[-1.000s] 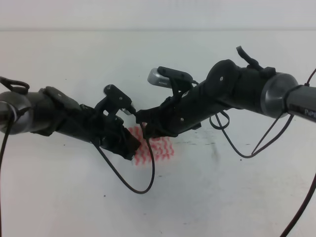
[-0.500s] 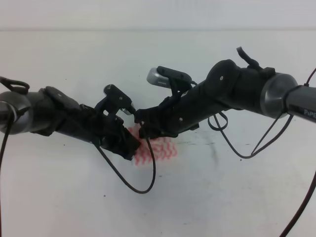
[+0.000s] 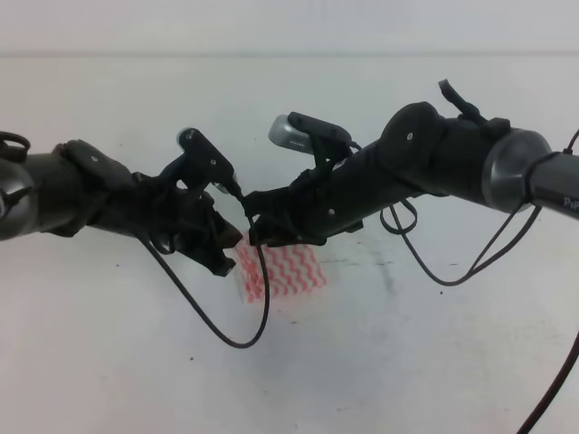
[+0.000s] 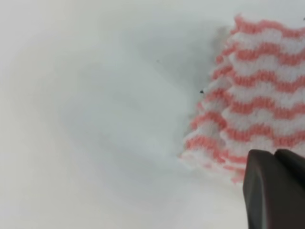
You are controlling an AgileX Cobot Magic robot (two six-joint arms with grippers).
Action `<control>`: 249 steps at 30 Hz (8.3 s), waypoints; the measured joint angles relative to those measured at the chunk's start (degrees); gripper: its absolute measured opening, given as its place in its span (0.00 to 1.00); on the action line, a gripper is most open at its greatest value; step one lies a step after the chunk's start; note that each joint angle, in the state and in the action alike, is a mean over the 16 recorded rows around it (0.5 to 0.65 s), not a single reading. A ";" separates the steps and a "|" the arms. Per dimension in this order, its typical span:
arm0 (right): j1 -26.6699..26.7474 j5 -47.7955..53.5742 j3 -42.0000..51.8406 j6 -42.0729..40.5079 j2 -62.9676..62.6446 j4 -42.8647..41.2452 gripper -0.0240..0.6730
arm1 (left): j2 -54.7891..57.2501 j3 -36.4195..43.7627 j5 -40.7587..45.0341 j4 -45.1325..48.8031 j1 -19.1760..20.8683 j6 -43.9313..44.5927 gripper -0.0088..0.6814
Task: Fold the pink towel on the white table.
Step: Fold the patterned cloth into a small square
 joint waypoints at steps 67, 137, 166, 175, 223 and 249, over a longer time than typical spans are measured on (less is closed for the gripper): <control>-7.64 12.40 -6.67 0.10 -0.18 -9.18 0.05 | 5.72 -0.09 8.74 -2.81 5.01 -57.73 0.07; -7.65 14.03 -6.74 0.07 -0.43 -8.61 0.05 | 6.23 -2.71 4.29 -9.19 3.17 -33.12 0.04; -8.01 12.59 -6.71 1.27 -1.33 -13.24 0.04 | 5.66 -11.21 13.60 3.62 2.97 -30.42 0.02; -8.39 12.07 -6.72 2.84 -2.78 -14.84 0.03 | 8.74 -10.86 14.86 6.60 2.84 -31.83 0.01; -8.92 10.13 -6.74 3.55 -3.50 -14.83 0.03 | 8.38 -13.83 25.08 16.97 -2.36 -35.14 0.01; -8.12 11.53 -6.59 4.60 -3.07 -14.57 0.03 | 8.44 -13.91 9.69 18.61 -2.36 -36.11 0.01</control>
